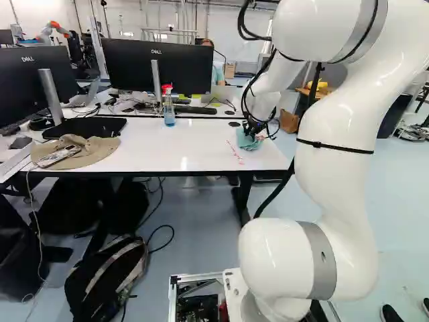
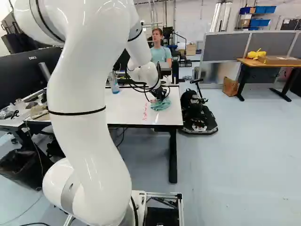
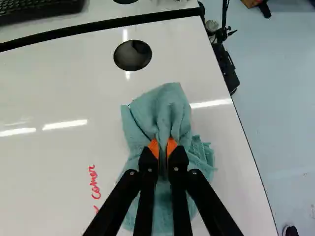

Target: Clean the table with the green towel

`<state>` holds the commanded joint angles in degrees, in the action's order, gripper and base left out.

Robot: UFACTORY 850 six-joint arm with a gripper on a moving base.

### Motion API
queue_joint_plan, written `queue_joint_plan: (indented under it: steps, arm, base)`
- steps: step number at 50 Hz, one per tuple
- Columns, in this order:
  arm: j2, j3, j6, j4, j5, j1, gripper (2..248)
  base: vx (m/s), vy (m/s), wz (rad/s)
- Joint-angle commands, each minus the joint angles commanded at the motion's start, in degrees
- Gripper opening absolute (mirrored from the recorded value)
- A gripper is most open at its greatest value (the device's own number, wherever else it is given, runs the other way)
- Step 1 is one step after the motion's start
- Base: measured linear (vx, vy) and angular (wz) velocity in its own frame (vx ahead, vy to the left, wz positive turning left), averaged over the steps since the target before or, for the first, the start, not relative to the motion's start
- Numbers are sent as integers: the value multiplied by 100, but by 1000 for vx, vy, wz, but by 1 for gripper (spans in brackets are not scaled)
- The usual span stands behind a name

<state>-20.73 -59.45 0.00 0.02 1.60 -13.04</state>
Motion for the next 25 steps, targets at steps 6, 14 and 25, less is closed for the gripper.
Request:
queue_joint_plan:
  steps: [6, 14, 25]
  arm:
    - [-53, -67, 0, 0, 0, -98, 38]
    - [-194, -246, 0, 0, 0, -188, 38]
    - [-443, -565, 0, 0, 0, -181, 38]
  base:
    - [0, 0, 0]
    - [0, 0, 0]
    - [0, 0, 0]
